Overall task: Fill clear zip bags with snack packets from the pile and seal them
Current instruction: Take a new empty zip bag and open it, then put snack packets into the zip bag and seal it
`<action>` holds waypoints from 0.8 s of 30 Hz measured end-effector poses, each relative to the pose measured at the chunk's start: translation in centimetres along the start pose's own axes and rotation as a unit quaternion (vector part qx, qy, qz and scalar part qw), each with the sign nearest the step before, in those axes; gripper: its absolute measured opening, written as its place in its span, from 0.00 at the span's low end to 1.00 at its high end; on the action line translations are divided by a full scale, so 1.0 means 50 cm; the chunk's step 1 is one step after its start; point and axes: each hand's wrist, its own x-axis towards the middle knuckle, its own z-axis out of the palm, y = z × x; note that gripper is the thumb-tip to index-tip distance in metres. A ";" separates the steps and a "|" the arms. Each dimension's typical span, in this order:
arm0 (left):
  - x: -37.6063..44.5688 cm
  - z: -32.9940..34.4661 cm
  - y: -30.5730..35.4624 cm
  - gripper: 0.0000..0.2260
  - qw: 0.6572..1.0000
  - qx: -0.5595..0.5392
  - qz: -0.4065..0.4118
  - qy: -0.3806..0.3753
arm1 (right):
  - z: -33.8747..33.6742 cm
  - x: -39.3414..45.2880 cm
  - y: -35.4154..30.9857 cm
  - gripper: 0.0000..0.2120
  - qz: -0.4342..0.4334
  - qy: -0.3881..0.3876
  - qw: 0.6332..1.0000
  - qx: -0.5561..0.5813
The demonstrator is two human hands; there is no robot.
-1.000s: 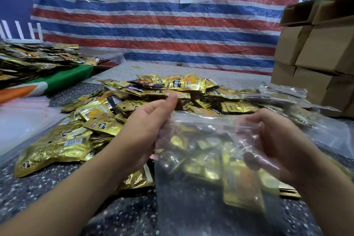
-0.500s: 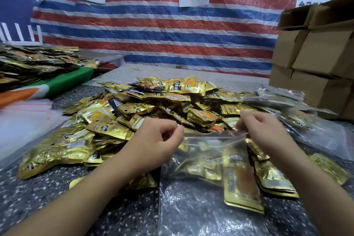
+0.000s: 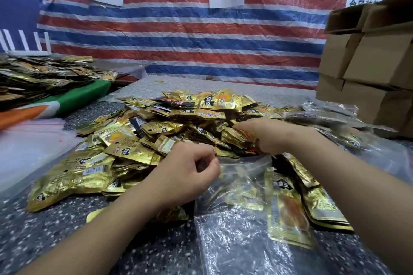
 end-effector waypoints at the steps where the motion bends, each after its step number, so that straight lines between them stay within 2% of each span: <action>1: 0.000 -0.001 0.000 0.14 1.000 -0.001 0.001 0.000 | 0.001 0.006 0.004 0.46 -0.008 0.002 1.000 -0.008; 5: 0.001 -0.002 0.001 0.12 1.000 -0.006 0.002 -0.003 | 0.010 0.014 0.020 0.40 -0.024 0.004 1.000 0.004; 9: -0.001 -0.004 0.004 0.10 1.000 -0.013 -0.003 -0.009 | 0.018 0.018 0.008 0.27 -0.048 0.066 0.996 0.032; 16: -0.003 -0.006 0.004 0.08 1.000 0.005 -0.005 -0.023 | 0.026 0.038 -0.017 0.28 -0.021 0.067 0.997 0.042; 20: -0.001 -0.007 0.004 0.07 0.999 0.005 -0.003 -0.034 | 0.039 0.045 -0.027 0.22 0.030 0.122 0.985 0.114; 24: 0.000 -0.005 0.005 0.07 0.999 0.007 -0.005 -0.034 | 0.044 0.052 -0.044 0.23 0.043 0.140 0.983 0.107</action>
